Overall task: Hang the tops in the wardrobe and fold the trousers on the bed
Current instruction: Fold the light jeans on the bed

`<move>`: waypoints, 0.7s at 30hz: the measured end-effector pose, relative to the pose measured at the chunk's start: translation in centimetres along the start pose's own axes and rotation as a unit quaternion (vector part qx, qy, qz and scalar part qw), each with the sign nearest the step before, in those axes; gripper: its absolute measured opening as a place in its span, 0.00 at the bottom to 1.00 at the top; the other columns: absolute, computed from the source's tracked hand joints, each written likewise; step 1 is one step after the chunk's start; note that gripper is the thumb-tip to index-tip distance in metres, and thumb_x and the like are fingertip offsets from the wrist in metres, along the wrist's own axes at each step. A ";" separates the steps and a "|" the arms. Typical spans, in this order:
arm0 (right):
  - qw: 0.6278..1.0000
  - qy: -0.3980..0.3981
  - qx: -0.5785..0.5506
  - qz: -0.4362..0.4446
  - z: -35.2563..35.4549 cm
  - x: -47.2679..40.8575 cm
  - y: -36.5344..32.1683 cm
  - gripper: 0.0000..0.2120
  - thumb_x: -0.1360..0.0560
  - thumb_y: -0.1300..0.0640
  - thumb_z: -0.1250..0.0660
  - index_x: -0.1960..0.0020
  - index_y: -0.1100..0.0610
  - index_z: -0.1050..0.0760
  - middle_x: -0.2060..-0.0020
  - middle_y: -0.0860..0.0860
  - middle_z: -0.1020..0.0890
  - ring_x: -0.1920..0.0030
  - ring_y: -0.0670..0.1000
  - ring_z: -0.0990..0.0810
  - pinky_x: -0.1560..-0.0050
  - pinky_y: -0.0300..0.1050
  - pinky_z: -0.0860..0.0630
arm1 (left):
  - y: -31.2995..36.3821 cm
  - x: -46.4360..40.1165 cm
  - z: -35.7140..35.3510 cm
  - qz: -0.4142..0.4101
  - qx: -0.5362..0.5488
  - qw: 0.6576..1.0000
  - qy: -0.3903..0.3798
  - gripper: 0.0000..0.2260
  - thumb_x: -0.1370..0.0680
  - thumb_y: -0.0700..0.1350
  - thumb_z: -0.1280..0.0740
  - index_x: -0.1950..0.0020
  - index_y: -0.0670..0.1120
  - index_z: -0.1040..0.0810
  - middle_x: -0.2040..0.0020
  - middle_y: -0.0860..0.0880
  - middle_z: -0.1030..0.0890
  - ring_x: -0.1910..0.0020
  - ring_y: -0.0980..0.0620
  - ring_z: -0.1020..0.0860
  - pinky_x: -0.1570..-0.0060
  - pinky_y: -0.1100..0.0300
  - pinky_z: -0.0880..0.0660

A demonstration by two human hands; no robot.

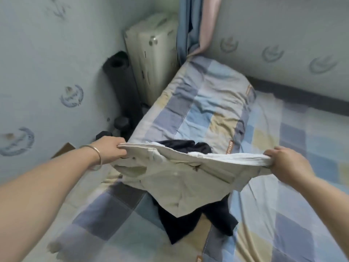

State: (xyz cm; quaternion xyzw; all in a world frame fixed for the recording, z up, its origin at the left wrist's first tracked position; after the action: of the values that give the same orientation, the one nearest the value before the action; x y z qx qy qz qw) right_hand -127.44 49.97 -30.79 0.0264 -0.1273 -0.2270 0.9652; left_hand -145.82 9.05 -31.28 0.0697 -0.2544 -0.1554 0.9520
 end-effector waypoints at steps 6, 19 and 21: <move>0.983 0.115 -0.075 -0.119 18.6 6.7 7.3 0.08 0.29 0.60 0.38 0.56 0.50 0.23 0.52 0.54 0.24 0.47 0.58 0.23 0.57 0.43 0.30 | 6.8 9.0 20.0 -0.075 0.118 0.980 0.141 0.07 0.28 0.44 0.30 0.63 0.50 0.25 0.65 0.51 0.22 0.64 0.51 0.24 0.68 0.62 0.31; 0.741 0.423 -0.501 -0.149 44.3 30.0 23.8 0.09 0.29 0.59 0.29 0.51 0.60 0.23 0.63 0.52 0.22 0.64 0.51 0.26 0.66 0.41 0.30 | 24.1 27.6 39.0 -0.219 0.342 0.756 0.514 0.17 0.30 0.51 0.29 0.45 0.44 0.22 0.53 0.41 0.19 0.53 0.39 0.22 0.51 0.52 0.28; 0.739 0.410 -0.523 -0.116 46.4 32.6 25.6 0.09 0.29 0.62 0.29 0.50 0.62 0.24 0.66 0.52 0.23 0.65 0.51 0.27 0.67 0.37 0.29 | 26.3 28.2 39.8 -0.214 0.331 0.746 0.537 0.14 0.27 0.45 0.30 0.44 0.41 0.23 0.50 0.37 0.21 0.51 0.36 0.23 0.50 0.49 0.29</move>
State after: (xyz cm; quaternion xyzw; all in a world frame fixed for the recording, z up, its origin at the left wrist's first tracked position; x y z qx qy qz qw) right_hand -100.19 58.74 24.46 -0.3771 0.4232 -0.3349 0.7527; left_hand -135.89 22.34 21.59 0.5046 0.2850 -0.1979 0.7905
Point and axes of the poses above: each hand's wrist, its own x-axis away from the middle knuckle, its own z-axis out of the back of the hand, y = z × x, the point moved 6 cm from there along -x, towards the middle knuckle
